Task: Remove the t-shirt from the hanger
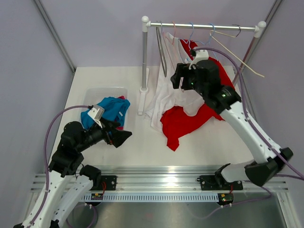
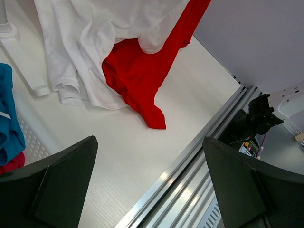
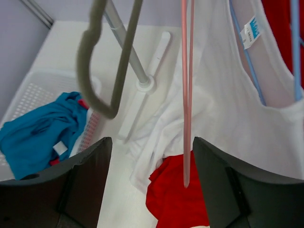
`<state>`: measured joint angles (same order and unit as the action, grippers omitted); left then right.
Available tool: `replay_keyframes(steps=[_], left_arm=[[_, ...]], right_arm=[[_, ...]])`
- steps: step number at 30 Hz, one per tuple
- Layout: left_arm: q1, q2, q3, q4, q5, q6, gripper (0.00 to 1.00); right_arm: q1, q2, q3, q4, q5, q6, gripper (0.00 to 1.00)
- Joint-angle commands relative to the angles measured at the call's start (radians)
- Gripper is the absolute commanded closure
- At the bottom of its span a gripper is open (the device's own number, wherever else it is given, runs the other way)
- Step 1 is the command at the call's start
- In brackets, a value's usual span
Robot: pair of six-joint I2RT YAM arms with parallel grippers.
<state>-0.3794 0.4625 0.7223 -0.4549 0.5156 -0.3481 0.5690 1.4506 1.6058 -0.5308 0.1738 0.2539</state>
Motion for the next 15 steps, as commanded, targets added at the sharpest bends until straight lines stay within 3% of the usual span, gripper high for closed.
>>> replay_keyframes(steps=[1, 6, 12, 15], left_arm=[[-0.006, -0.008, 0.061, 0.042, 0.012, -0.011, 0.01], [-0.006, -0.007, 0.055, 0.042, 0.029, -0.015, 0.01], [-0.006, -0.031, 0.01, 0.053, 0.063, -0.017, 0.01], [-0.006, -0.038, -0.018, 0.076, 0.093, -0.026, 0.01]], right_arm=[[-0.017, -0.168, -0.087, 0.057, -0.089, -0.022, 0.23], [-0.167, -0.265, -0.193, 0.061, -0.149, -0.001, 0.39], [-0.322, -0.19, -0.127, -0.012, -0.169, -0.079, 0.39], [-0.376, -0.124, -0.098, -0.049, -0.327, -0.103, 0.38]])
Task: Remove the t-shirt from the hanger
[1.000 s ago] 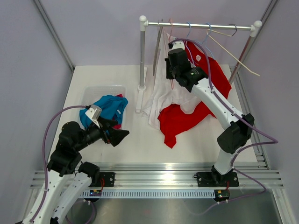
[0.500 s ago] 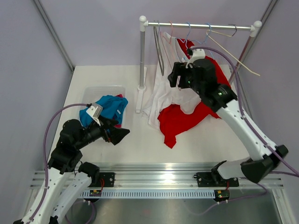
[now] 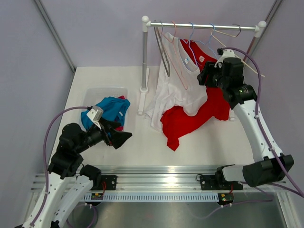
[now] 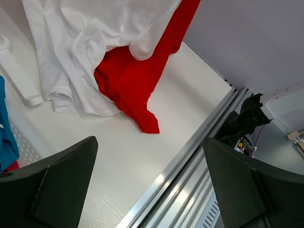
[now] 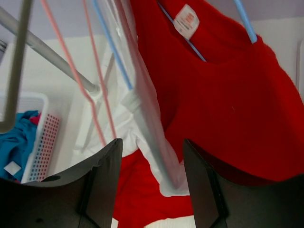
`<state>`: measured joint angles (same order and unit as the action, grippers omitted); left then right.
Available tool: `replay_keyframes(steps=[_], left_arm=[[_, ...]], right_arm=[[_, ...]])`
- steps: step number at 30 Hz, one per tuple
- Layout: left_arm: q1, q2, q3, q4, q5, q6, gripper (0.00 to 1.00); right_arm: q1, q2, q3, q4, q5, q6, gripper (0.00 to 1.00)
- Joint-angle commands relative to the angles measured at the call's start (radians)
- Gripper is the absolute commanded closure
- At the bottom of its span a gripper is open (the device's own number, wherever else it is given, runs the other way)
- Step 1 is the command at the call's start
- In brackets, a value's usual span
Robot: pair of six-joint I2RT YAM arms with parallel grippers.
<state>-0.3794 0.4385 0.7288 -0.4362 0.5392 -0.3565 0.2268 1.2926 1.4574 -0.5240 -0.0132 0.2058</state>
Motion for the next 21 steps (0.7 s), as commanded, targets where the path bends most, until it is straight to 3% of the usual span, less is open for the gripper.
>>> replay_keyframes(steps=[1, 5, 9, 12, 13, 15, 21], left_arm=[[-0.006, -0.012, -0.029, 0.059, 0.071, -0.019, 0.01], [-0.006, -0.009, -0.035, 0.062, 0.091, -0.019, 0.01], [-0.006, -0.012, -0.037, 0.06, 0.097, -0.019, 0.01], [-0.006, -0.006, -0.039, 0.065, 0.103, -0.022, 0.01], [-0.006, -0.003, -0.039, 0.08, 0.113, -0.032, 0.01], [-0.006, 0.003, -0.046, 0.097, 0.134, -0.051, 0.01], [-0.006, 0.025, -0.037, 0.132, 0.146, -0.088, 0.01]], right_arm=[[-0.035, 0.052, 0.047, -0.05, -0.186, -0.06, 0.38], [-0.035, 0.068, 0.02, 0.002, -0.22, -0.056, 0.41], [-0.035, 0.071, 0.017, 0.036, -0.22, -0.042, 0.74], [-0.035, 0.074, 0.027, 0.033, -0.235, -0.052, 0.79], [-0.035, 0.073, 0.029, 0.03, -0.238, -0.058, 0.9], [-0.035, 0.059, 0.026, 0.039, -0.228, -0.059, 0.98], [-0.027, -0.005, 0.008, 0.082, -0.183, -0.043, 1.0]])
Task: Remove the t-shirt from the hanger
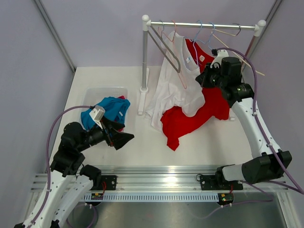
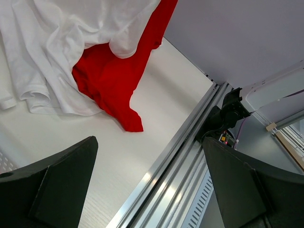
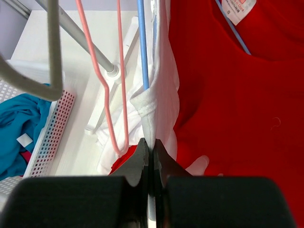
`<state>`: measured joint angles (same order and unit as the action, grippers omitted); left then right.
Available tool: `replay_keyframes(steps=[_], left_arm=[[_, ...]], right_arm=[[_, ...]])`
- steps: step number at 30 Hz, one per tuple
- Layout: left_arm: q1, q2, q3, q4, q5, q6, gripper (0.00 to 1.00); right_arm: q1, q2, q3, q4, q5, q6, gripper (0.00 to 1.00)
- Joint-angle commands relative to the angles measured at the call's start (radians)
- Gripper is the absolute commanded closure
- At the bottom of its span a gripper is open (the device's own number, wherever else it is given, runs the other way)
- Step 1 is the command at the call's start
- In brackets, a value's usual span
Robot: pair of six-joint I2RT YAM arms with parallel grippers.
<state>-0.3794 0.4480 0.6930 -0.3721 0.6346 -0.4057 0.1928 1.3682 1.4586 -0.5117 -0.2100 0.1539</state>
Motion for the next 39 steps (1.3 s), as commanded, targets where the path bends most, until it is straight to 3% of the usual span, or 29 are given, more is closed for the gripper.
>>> replay_keyframes(steps=[1, 9, 16, 19, 23, 31, 39], left_arm=[[-0.006, 0.017, 0.003, 0.07, 0.053, -0.044, 0.01], [-0.007, 0.089, 0.103, 0.117, 0.043, -0.102, 0.01], [-0.061, 0.169, 0.189, 0.176, -0.01, -0.162, 0.01], [-0.145, 0.228, 0.25, 0.202, -0.087, -0.189, 0.01], [-0.339, 0.334, 0.358, 0.202, -0.191, -0.177, 0.01], [-0.636, 0.579, 0.578, 0.199, -0.41, -0.121, 0.02], [-0.696, 0.889, 0.873, 0.193, -0.576, -0.061, 0.05]], right_arm=[[0.022, -0.099, -0.015, 0.088, 0.029, 0.01, 1.0], [0.108, -0.245, -0.099, 0.211, 0.126, -0.008, 1.0], [0.143, -0.27, -0.217, 0.252, 0.204, -0.017, 1.0], [0.184, -0.319, -0.294, 0.294, 0.283, 0.004, 1.0], [0.249, -0.426, -0.369, 0.299, 0.377, 0.021, 1.0], [0.322, -0.633, -0.53, 0.133, 0.429, 0.128, 1.0], [0.35, -0.905, -0.574, -0.027, 0.342, 0.23, 1.0]])
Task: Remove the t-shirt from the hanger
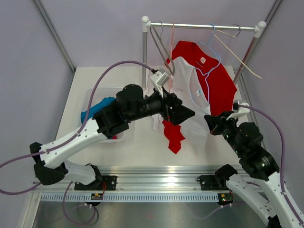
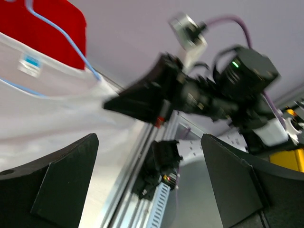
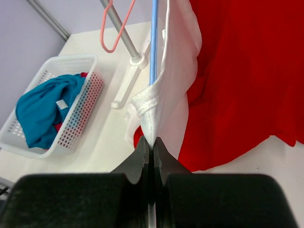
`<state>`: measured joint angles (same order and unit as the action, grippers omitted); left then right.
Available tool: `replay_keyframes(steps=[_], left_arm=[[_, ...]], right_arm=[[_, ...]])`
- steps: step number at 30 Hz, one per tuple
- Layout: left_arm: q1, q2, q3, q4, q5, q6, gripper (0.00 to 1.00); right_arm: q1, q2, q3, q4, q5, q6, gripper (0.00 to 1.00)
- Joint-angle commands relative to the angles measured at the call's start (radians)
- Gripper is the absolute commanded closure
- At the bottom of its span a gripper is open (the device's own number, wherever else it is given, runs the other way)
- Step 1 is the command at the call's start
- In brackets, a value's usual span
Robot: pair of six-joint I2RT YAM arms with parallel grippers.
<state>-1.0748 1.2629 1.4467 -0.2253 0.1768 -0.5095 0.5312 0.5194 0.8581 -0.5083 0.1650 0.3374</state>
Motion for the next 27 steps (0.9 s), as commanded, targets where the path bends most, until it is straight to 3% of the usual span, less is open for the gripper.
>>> replay_keyframes(steps=[1, 10, 19, 22, 23, 26, 27], left_arm=[[-0.002, 0.104, 0.153, 0.037, -0.129, 0.049, 0.05], [-0.002, 0.401, 0.411, -0.017, -0.152, 0.011, 0.05], [-0.002, 0.553, 0.589, -0.019, -0.207, 0.023, 0.07], [-0.002, 0.569, 0.615, -0.008, -0.22, 0.028, 0.21], [-0.002, 0.563, 0.613, -0.005, -0.226, 0.028, 0.43], [-0.002, 0.526, 0.571, 0.024, -0.221, 0.019, 0.7], [-0.002, 0.486, 0.52, 0.038, -0.221, 0.014, 0.85]], right_arm=[[0.012, -0.076, 0.035, -0.06, -0.044, 0.048, 1.0], [0.012, -0.136, 0.107, -0.153, -0.156, 0.046, 1.0], [0.012, -0.183, 0.173, -0.208, -0.248, 0.055, 1.0], [0.01, -0.186, 0.168, -0.214, -0.269, 0.061, 1.0], [0.012, -0.188, 0.162, -0.214, -0.271, 0.063, 1.0], [0.01, -0.193, 0.157, -0.216, -0.275, 0.063, 1.0], [0.012, -0.193, 0.157, -0.219, -0.277, 0.063, 1.0]])
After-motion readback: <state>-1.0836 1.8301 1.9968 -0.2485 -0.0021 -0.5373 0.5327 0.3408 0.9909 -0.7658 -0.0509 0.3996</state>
